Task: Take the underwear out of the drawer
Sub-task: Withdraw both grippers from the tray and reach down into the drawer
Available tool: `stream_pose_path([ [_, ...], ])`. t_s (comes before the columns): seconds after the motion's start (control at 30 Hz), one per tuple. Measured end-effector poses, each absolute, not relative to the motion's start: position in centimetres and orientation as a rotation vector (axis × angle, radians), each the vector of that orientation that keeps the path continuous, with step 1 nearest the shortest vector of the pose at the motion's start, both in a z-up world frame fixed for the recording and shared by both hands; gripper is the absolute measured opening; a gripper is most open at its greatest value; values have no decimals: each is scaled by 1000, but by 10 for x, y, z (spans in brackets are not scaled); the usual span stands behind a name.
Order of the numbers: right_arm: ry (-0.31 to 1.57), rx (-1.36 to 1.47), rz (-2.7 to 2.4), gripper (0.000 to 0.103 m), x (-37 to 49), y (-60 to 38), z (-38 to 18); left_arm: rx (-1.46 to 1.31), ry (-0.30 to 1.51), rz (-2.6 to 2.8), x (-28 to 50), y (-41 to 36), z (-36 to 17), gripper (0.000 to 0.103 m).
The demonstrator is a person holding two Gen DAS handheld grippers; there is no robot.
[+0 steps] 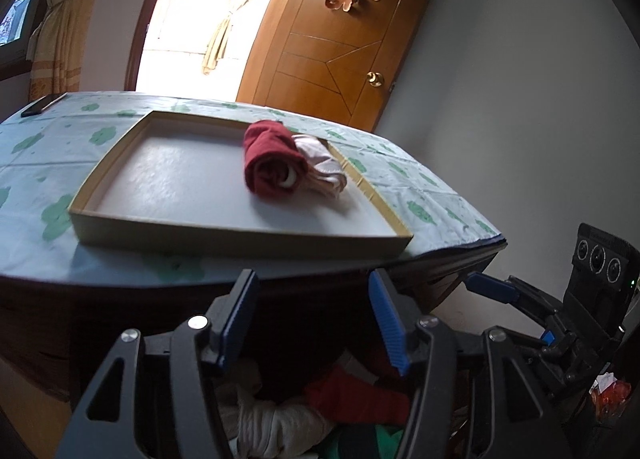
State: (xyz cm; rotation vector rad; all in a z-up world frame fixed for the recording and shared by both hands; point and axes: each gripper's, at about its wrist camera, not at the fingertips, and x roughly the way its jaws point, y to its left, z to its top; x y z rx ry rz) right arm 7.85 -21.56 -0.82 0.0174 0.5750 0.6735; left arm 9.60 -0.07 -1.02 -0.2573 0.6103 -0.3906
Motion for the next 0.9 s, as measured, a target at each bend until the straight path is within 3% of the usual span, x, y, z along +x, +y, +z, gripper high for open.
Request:
stream_pose_path([
  [0.37, 623, 17, 670, 83, 44, -220, -22, -226, 621, -286, 53, 23, -42, 67],
  [0.9, 770, -109, 651, 83, 56, -210, -65, -182, 741, -235, 46, 28, -78, 68],
])
